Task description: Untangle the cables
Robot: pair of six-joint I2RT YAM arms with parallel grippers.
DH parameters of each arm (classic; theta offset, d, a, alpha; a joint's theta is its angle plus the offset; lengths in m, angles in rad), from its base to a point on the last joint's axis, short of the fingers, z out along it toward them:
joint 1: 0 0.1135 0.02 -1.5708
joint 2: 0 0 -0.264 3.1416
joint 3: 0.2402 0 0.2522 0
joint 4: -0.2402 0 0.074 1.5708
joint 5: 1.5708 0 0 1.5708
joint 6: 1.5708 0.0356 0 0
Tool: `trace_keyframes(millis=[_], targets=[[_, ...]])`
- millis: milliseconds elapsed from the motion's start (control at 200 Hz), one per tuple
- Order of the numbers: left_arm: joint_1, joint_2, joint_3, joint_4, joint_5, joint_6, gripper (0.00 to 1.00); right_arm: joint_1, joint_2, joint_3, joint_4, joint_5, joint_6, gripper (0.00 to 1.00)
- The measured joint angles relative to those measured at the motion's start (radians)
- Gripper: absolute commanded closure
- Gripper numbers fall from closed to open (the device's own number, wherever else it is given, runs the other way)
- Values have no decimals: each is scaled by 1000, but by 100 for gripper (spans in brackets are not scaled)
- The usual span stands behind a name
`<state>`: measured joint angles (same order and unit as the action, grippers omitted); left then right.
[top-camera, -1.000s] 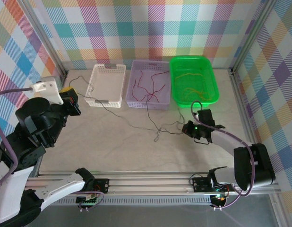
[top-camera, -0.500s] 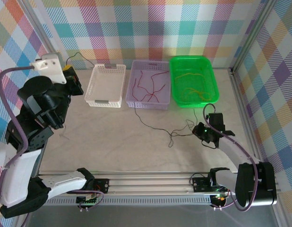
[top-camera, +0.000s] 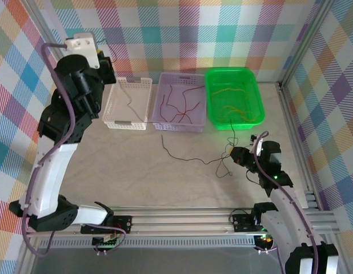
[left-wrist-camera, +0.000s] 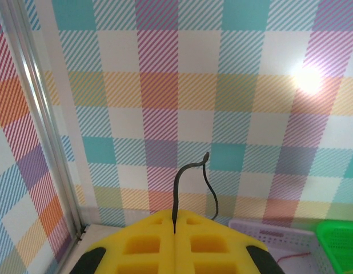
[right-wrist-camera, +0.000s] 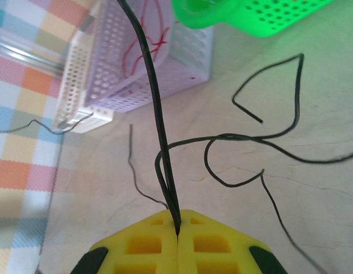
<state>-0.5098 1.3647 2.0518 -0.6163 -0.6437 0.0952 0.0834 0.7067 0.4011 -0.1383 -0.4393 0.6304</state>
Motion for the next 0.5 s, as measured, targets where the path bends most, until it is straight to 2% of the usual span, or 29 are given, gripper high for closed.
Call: trace_keyframes(millis=[500], targets=[[76,294,301,29,115,-2,100,0,-83,47,-32,-115,-7,100]])
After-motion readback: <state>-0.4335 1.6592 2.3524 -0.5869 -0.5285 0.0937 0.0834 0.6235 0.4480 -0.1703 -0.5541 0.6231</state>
